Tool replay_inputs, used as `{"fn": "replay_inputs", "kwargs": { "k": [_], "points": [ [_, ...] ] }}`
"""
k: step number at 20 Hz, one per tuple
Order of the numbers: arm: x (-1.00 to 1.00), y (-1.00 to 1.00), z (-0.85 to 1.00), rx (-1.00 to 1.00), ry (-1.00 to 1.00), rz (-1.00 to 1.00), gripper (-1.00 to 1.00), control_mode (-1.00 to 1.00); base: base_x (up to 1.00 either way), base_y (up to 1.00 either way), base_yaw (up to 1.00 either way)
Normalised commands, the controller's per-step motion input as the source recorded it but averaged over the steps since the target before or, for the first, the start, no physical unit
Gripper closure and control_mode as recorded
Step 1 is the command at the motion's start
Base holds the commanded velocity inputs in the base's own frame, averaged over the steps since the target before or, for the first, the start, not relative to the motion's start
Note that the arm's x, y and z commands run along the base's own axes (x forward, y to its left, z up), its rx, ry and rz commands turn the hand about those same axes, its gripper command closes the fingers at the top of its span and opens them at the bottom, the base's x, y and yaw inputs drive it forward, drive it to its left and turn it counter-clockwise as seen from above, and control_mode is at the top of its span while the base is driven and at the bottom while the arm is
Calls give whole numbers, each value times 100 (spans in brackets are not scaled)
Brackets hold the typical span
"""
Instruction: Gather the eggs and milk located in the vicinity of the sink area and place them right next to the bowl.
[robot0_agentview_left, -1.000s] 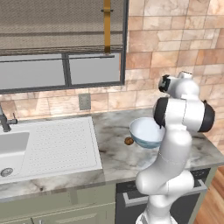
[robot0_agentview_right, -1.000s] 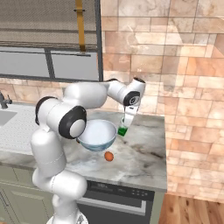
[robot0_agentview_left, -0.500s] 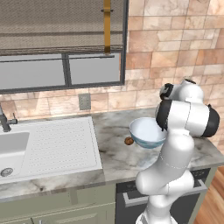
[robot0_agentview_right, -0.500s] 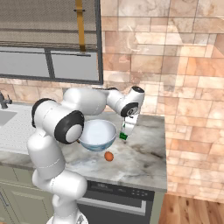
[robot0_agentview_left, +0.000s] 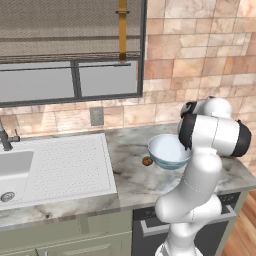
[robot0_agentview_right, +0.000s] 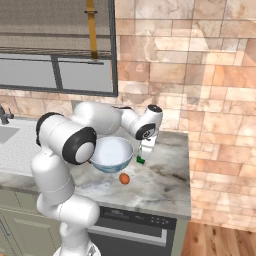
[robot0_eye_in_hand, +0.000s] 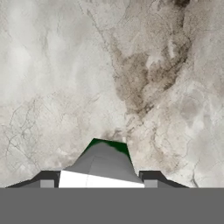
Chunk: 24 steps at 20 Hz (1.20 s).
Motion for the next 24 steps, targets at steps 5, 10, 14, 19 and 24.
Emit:
{"fn": "replay_inputs", "kwargs": {
  "k": [5, 10, 14, 19, 24],
  "points": [
    [0, -1, -16, -1, 0, 0, -100, -100, 0, 0, 0],
    [0, -10, -12, 0, 0, 0, -100, -100, 0, 0, 0],
    [0, -8, -8, 0, -1, 0, -100, -100, 0, 0, 0],
    [0, -5, -1, 0, -8, 0, -100, -100, 0, 0, 0],
    [0, 1, 7, 0, -21, 0, -100, -100, 0, 0, 0]
  ]
}}
